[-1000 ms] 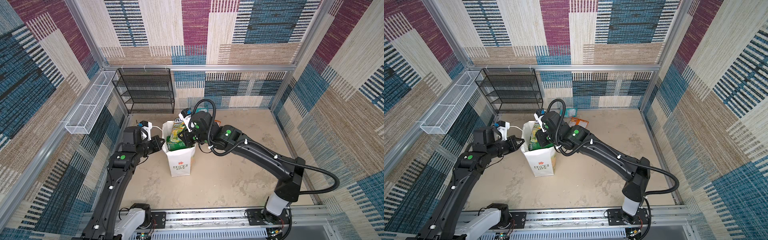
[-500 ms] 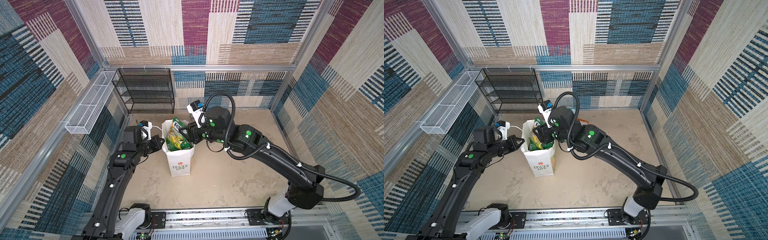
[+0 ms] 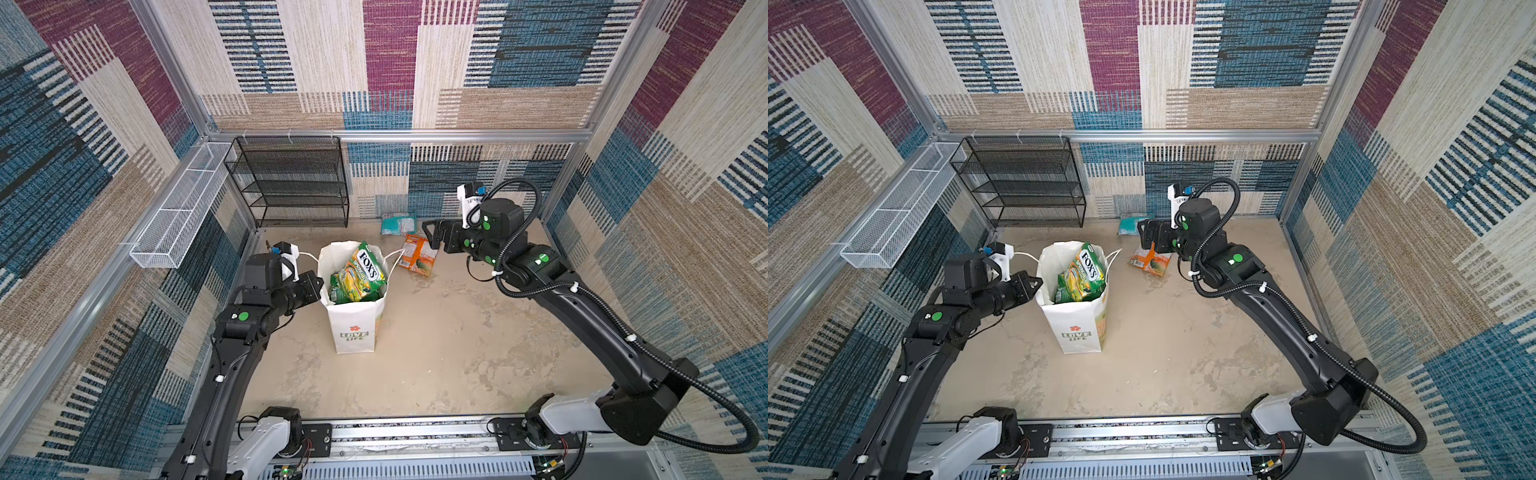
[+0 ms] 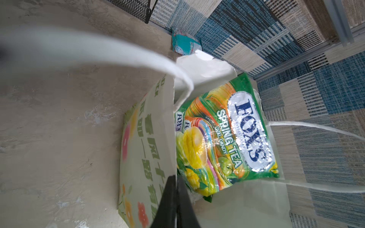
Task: Place the snacks into the paper bag
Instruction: Place the snack in the paper bag.
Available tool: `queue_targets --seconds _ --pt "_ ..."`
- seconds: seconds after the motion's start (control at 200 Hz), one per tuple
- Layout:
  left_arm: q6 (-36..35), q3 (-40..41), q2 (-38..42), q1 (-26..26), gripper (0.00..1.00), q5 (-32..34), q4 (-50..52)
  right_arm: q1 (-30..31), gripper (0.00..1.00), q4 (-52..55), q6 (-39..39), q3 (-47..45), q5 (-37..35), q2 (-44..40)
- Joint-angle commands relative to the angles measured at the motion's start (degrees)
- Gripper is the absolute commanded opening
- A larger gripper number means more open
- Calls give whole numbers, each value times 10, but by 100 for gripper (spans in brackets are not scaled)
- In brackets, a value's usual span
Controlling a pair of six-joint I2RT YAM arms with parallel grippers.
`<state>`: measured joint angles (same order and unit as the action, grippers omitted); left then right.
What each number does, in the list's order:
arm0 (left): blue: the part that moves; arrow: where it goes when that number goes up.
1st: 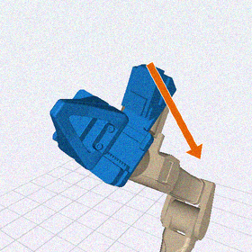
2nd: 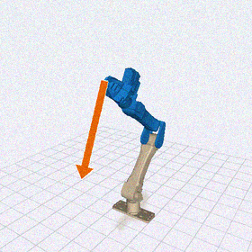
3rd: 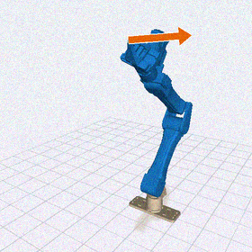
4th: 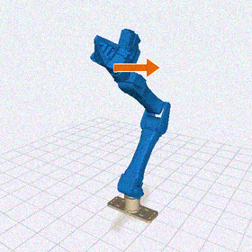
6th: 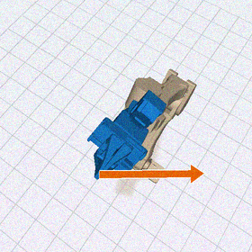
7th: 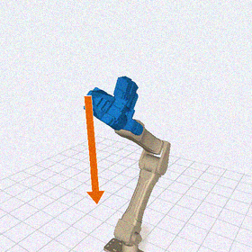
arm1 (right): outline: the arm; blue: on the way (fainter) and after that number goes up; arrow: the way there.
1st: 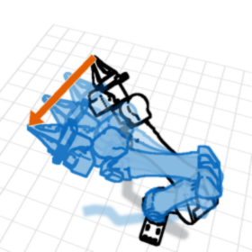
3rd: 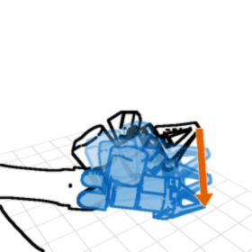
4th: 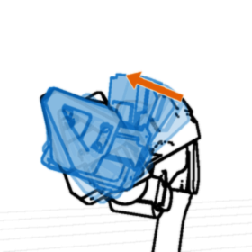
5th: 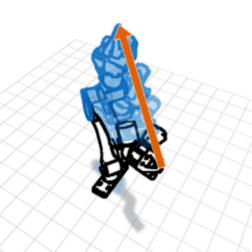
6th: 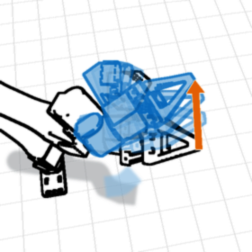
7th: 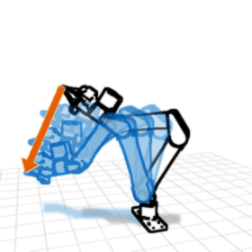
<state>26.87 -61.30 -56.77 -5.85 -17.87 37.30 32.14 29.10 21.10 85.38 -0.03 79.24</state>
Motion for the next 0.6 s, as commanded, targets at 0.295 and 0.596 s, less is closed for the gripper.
queue_targets --seconds 0.295,0.596 --pt "3 -9 -26 2 0 -12 -14 -140 100 -143 58 -105 137 142" --pt "0 -7 -16 2 0 -16 -19 -192 98 -156 32 20 171 350"
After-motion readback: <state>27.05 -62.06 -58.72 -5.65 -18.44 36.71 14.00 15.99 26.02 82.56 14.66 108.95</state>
